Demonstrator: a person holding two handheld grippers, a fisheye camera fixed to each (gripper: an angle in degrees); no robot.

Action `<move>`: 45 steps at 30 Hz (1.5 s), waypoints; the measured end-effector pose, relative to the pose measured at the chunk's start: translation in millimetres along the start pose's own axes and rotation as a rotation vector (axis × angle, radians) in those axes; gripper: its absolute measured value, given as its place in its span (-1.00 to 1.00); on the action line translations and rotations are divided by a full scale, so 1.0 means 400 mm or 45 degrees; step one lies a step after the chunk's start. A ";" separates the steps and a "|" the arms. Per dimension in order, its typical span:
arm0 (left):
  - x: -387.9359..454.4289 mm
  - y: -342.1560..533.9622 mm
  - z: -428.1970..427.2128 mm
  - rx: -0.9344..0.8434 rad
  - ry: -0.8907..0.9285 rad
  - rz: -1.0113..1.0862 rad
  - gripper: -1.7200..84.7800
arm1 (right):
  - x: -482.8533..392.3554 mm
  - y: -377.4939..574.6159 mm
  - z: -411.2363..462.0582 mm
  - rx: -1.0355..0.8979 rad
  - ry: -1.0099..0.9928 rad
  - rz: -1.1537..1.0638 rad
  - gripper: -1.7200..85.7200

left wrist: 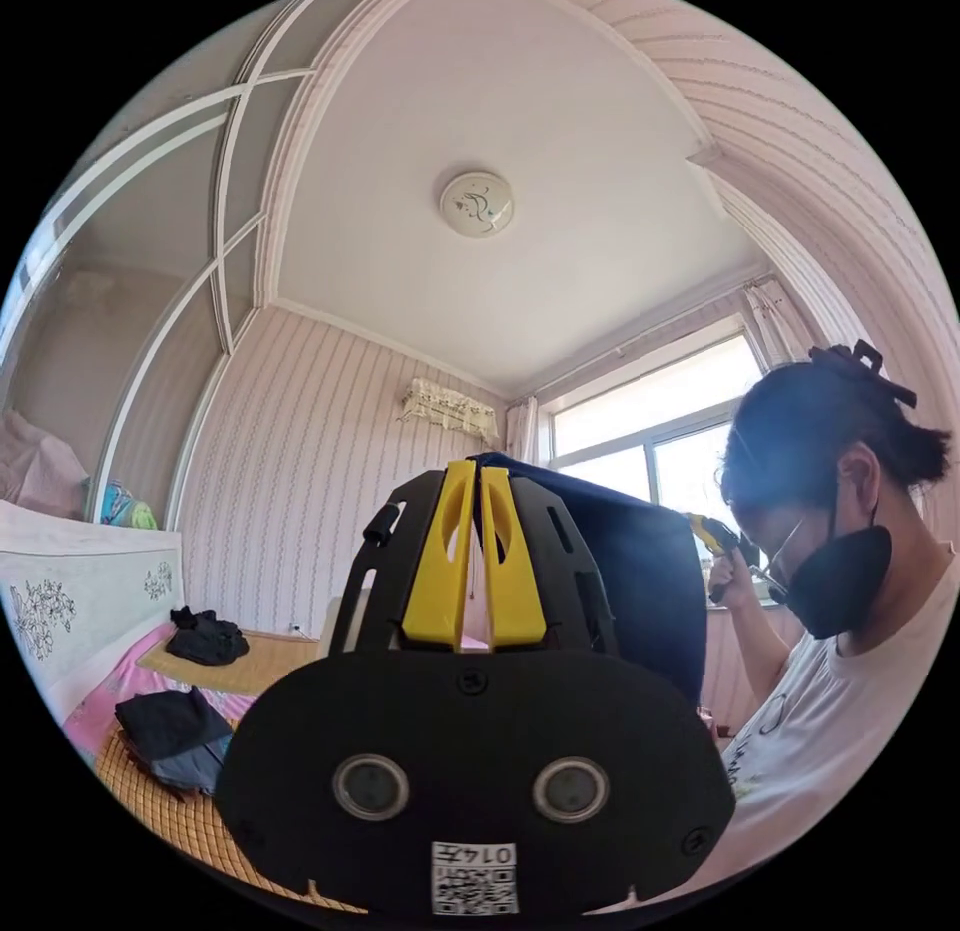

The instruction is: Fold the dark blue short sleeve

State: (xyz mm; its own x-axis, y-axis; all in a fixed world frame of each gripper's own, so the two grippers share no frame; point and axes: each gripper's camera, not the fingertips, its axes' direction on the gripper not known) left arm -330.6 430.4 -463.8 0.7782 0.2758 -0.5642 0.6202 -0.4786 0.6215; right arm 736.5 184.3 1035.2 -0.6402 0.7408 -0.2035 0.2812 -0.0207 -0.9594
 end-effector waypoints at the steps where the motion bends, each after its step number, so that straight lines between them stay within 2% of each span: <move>1: -0.023 0.002 0.034 -0.028 -0.019 -0.003 -0.98 | 0.009 -0.001 0.012 -0.019 0.024 0.005 -0.95; 4: -0.127 0.069 0.195 -0.225 -0.057 -0.076 -0.98 | 0.109 0.035 0.114 -0.196 0.123 0.122 -0.95; 6: -0.207 0.152 0.318 -0.375 -0.145 -0.121 -0.98 | 0.224 0.118 0.245 -0.450 0.295 0.175 -0.95; 8: -0.339 0.307 0.513 -0.627 -0.259 -0.188 -0.98 | 0.305 0.211 0.336 -0.570 0.474 0.190 -0.95; 11: -0.444 0.454 0.714 -0.825 -0.347 -0.226 -0.98 | 0.436 0.313 0.491 -0.768 0.573 0.303 -0.95; 13: -0.440 0.431 0.792 -0.810 -0.366 -0.153 -0.98 | 0.490 0.299 0.566 -0.787 0.599 0.344 -0.95; 16: -0.414 0.312 0.842 -0.624 -0.357 -0.059 -0.98 | 0.518 0.174 0.608 -0.534 0.562 0.385 -0.95; 18: -0.425 0.272 0.838 -0.521 -0.348 -0.053 -0.98 | 0.504 0.092 0.610 -0.360 0.501 0.328 -0.95; 22: -0.505 0.418 0.831 -0.650 -0.297 -0.061 -0.98 | 0.487 0.124 0.611 -0.365 0.467 0.244 -0.95; 25: -0.586 0.709 0.802 -0.911 -0.286 -0.164 -0.98 | 0.500 0.279 0.612 -0.541 0.506 0.289 -0.95; 28: -0.645 1.071 0.746 -1.207 -0.298 -0.298 -0.98 | 0.535 0.516 0.623 -0.851 0.610 0.416 -0.95; 30: -0.662 1.288 0.696 -1.351 -0.293 -0.399 -0.98 | 0.567 0.737 0.627 -1.118 0.701 0.569 -0.94; 32: -0.673 1.543 0.619 -1.528 -0.301 -0.546 -0.98 | 0.592 0.896 0.621 -1.272 0.759 0.757 -0.95; 35: -0.682 1.755 0.514 -1.706 -0.371 -0.630 -0.98 | 0.609 1.083 0.616 -1.472 0.789 1.006 -0.95; 39: -0.699 1.890 0.396 -1.819 -0.407 -0.742 -0.98 | 0.585 1.177 0.631 -1.640 0.812 1.101 -0.95; 45: -0.653 1.922 0.281 -1.931 -0.305 -0.627 -0.98 | 0.548 1.152 0.623 -1.677 0.813 1.144 -0.95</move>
State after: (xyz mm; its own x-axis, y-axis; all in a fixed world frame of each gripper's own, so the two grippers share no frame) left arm -68.2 -103.2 100.3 0.5415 -0.0539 -0.8389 0.4269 0.8774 0.2192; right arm 547.7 169.8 500.0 0.3070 0.9429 -0.1291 0.9270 -0.2656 0.2646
